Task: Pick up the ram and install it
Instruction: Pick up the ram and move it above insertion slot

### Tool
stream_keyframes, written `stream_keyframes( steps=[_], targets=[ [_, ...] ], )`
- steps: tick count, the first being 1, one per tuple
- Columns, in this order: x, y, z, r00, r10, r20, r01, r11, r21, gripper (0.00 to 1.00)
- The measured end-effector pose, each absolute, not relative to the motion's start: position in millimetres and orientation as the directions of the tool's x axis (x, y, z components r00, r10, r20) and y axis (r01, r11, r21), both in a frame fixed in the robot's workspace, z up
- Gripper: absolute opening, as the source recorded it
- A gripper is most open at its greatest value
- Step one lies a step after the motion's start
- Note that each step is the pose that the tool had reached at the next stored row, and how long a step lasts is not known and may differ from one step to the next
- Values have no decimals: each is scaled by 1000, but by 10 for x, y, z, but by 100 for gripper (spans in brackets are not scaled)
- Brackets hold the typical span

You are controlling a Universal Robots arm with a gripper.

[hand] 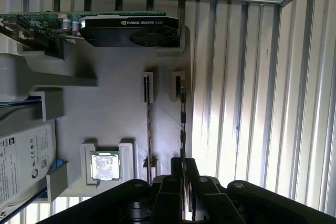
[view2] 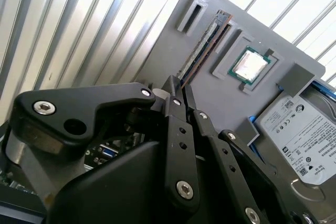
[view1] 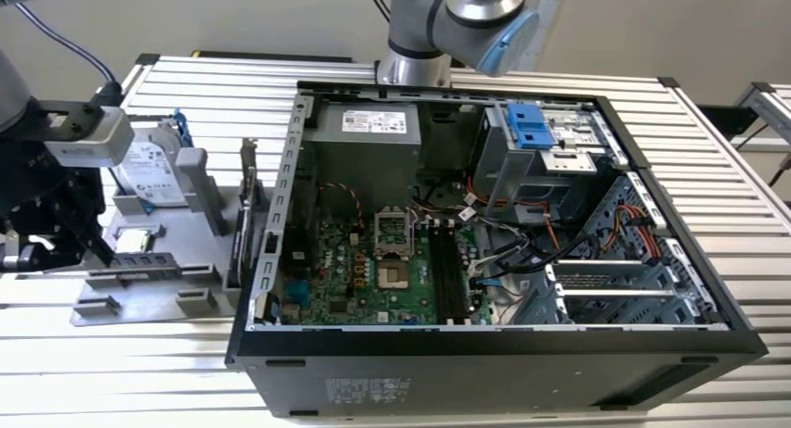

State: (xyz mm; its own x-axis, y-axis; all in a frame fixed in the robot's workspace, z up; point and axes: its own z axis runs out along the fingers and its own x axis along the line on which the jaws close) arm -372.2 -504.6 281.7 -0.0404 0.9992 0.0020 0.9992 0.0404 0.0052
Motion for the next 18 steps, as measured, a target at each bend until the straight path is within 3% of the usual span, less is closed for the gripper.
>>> stream_keyframes(
  steps=[18],
  targets=[
    [-3732,-5046,2982,-40,999,2,999,40,5,0]
  ],
)
